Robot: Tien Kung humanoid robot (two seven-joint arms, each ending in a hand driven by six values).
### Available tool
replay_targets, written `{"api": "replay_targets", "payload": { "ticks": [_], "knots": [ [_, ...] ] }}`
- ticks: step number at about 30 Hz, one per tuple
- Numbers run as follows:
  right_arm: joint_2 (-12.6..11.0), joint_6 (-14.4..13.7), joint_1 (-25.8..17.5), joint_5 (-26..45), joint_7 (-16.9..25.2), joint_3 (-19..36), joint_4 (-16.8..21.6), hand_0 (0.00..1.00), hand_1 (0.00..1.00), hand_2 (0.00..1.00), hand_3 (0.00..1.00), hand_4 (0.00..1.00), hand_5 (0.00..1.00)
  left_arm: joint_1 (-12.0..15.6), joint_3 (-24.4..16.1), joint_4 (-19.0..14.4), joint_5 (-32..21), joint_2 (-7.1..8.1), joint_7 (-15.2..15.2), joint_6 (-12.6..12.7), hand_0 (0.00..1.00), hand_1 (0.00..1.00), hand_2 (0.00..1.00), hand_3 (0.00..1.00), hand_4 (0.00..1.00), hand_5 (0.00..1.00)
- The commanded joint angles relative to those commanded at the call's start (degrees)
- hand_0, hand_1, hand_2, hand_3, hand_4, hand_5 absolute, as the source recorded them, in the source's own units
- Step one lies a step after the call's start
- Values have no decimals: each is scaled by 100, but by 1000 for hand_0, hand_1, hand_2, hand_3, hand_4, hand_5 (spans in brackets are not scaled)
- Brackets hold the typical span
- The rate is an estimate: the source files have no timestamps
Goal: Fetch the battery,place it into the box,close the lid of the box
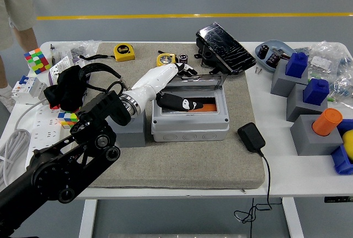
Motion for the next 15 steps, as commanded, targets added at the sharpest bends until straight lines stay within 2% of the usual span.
{"api": "replay_targets", "payload": {
  "ticks": [2,3,7,9,15],
  "knots": [
    [-2,-1,-9,-16,1,16,0,641,666,674,607,992,599,34,24,-118,-3,14,113,-66,692,719,720,754,998,445],
    [-4,0,-9,-30,-1,25,0,641,666,674,607,992,600,45,35,-164,-11,22,163,-98,631,685,704,745,998,459],
    [-5,-1,-5,-11,4,13,0,641,666,674,607,992,600,94,130,-306,-89,63,345,-236,631,685,704,745,998,459],
    [-5,-3,0,-10,6,13,0,641,666,674,607,992,600,106,176,-324,-142,81,409,-296,600,660,688,741,998,463],
    [0,0,-1,-20,2,21,0,642,666,675,607,992,600,121,287,-246,-247,97,435,-337,583,662,687,741,998,473]
  ]
}}
